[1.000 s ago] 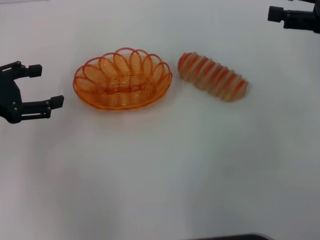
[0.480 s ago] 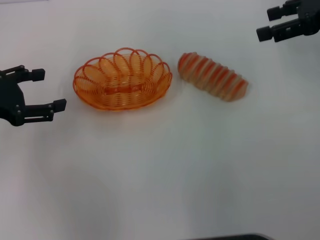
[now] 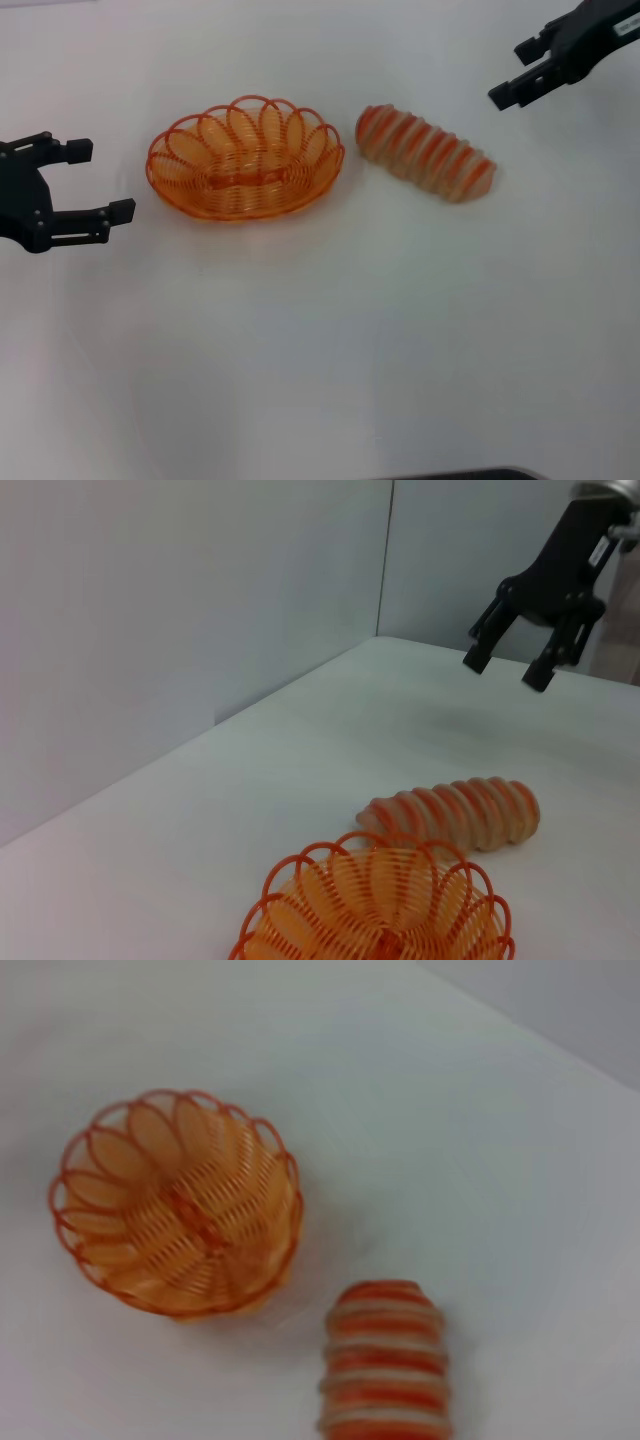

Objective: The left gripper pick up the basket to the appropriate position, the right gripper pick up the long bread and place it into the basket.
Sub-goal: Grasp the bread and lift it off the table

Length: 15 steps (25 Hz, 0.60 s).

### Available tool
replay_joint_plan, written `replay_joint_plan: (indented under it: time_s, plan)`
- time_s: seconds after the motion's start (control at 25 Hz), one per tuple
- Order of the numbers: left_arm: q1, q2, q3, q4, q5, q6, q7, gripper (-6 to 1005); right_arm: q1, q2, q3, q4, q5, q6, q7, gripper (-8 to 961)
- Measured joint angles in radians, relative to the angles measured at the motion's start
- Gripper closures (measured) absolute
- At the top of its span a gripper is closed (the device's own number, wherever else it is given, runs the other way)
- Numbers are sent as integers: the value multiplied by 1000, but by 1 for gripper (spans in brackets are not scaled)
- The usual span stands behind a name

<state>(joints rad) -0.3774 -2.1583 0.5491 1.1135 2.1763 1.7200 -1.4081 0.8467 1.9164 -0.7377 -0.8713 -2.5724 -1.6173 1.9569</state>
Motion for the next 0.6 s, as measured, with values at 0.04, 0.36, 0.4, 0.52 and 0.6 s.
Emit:
replay_joint_plan:
  time_s: [0.04,0.36,0.4,0.52,0.6]
  plan:
    - [0,0,0,0,0,0,0,107,5,6,-36,3,-3,31,17,74]
    - [0,1,17,0,10,-2,0,107,62,52,-119,53,-38,158,63,74]
    - [0,1,17,0,16,-2,0,107,69,56,-130,67,-47,177,68,74]
    - [-4,0,17,0,25,-2,0,107,88,64,-148,107,-62,219,74,74]
    - [-6,0,17,0,27,-2,0,108,97,67,-152,128,-64,235,74,74]
